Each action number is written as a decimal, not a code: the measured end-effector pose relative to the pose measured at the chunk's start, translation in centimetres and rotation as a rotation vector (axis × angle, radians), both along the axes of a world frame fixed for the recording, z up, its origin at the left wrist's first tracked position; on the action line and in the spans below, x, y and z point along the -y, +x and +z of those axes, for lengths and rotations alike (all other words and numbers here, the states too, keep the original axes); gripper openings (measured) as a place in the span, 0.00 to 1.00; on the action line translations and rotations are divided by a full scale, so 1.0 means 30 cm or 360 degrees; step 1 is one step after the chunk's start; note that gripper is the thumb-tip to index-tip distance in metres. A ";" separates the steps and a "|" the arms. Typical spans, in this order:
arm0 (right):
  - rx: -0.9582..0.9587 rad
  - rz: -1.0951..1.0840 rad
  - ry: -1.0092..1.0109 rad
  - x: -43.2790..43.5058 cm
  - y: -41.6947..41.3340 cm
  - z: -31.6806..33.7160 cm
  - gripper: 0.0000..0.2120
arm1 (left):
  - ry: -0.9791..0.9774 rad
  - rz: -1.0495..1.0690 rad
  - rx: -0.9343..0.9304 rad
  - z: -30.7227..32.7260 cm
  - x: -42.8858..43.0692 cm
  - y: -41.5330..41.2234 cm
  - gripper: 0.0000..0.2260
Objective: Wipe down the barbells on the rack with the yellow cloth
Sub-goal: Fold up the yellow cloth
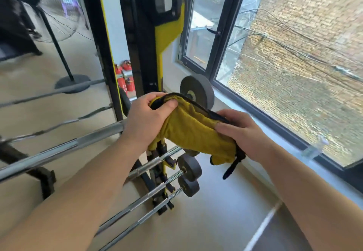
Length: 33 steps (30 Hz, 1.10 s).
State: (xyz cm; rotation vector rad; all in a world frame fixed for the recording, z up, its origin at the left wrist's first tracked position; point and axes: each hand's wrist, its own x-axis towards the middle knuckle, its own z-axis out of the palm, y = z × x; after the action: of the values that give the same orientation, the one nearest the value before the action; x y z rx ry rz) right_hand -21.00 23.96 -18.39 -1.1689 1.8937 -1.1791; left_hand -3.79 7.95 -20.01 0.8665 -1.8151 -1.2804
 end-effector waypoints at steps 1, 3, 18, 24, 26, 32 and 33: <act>-0.0024 -0.0027 -0.0054 0.028 0.010 0.028 0.11 | -0.0029 0.0006 -0.0022 0.026 0.027 -0.002 0.04; -0.0087 -0.0106 -0.0184 0.085 0.027 0.083 0.06 | -0.0067 0.0000 -0.0098 0.090 0.079 -0.004 0.02; -0.0429 -0.0744 -0.0957 0.470 0.081 0.549 0.12 | -0.0268 -0.0052 -0.0769 0.467 0.428 -0.105 0.07; -0.0544 -0.1036 -0.0940 0.612 0.009 0.628 0.07 | -0.0554 0.0096 -0.0850 0.481 0.472 -0.123 0.10; -0.0694 -0.1024 -0.0725 0.632 -0.016 0.621 0.05 | -0.0654 0.0091 -0.0762 0.463 0.490 -0.122 0.09; -0.0583 -0.0644 -0.0006 0.538 -0.031 0.461 0.11 | -0.0753 -0.0184 -0.0284 0.274 0.491 -0.078 0.08; -0.0436 -0.0602 -0.0035 0.518 -0.027 0.434 0.11 | -0.0697 -0.0229 -0.0261 0.246 0.486 -0.071 0.09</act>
State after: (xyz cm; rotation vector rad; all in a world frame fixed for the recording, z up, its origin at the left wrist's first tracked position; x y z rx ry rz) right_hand -21.81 8.41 -5.36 -1.0546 2.3938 -1.2873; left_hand -5.93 -6.63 -12.62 0.3861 -1.9463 -0.9491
